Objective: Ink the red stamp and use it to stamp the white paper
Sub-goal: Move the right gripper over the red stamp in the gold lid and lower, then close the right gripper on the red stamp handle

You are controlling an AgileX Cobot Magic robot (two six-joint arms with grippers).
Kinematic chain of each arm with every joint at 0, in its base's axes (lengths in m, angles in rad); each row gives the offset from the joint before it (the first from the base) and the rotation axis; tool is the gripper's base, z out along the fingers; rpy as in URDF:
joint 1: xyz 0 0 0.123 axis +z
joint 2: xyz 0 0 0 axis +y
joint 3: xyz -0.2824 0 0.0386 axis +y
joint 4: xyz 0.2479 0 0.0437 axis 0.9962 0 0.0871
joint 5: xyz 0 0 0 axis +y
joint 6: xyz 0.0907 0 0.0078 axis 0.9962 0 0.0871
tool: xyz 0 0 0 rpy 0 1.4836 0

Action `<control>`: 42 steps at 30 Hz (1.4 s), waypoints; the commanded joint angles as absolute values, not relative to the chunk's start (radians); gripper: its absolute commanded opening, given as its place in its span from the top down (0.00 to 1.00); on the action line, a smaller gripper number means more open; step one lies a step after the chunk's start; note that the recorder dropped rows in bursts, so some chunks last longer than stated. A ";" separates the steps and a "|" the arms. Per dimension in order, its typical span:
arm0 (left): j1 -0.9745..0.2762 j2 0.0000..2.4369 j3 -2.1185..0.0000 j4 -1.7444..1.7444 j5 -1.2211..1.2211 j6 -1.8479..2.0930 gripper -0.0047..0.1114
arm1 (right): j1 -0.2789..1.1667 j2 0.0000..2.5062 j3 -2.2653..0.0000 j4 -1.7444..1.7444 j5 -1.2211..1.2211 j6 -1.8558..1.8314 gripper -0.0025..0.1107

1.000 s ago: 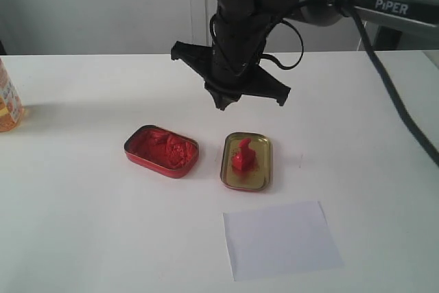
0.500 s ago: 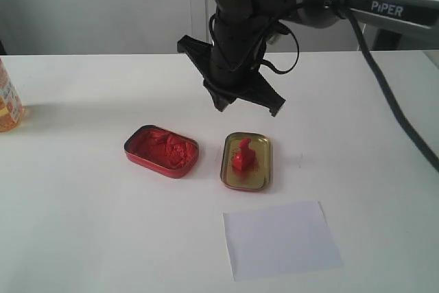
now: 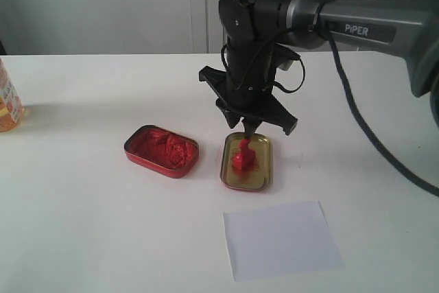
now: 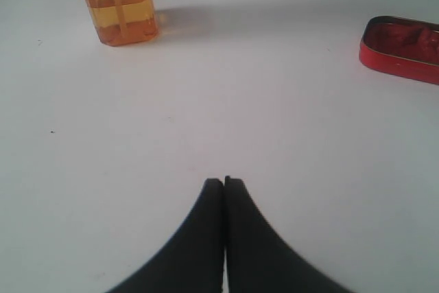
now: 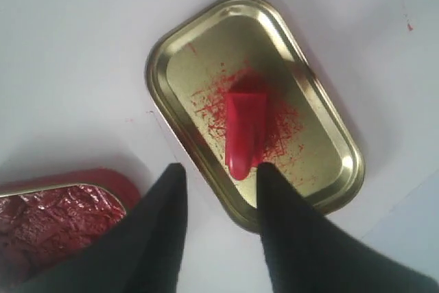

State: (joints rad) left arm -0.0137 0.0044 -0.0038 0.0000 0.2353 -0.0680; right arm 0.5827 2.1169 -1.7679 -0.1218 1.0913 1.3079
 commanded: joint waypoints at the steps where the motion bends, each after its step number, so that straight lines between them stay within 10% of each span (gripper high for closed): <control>1: -0.013 0.000 0.000 0.000 0.237 -0.070 0.96 | 0.576 2.137 -1.773 -0.129 1.095 1.311 0.62; 33: -0.013 0.000 0.000 0.000 0.237 -0.070 0.96 | 0.568 2.240 -1.773 -0.108 1.067 1.313 0.62; 42: -0.013 0.000 0.000 0.000 0.237 -0.070 0.96 | 0.568 2.242 -1.773 -0.105 1.076 1.313 0.83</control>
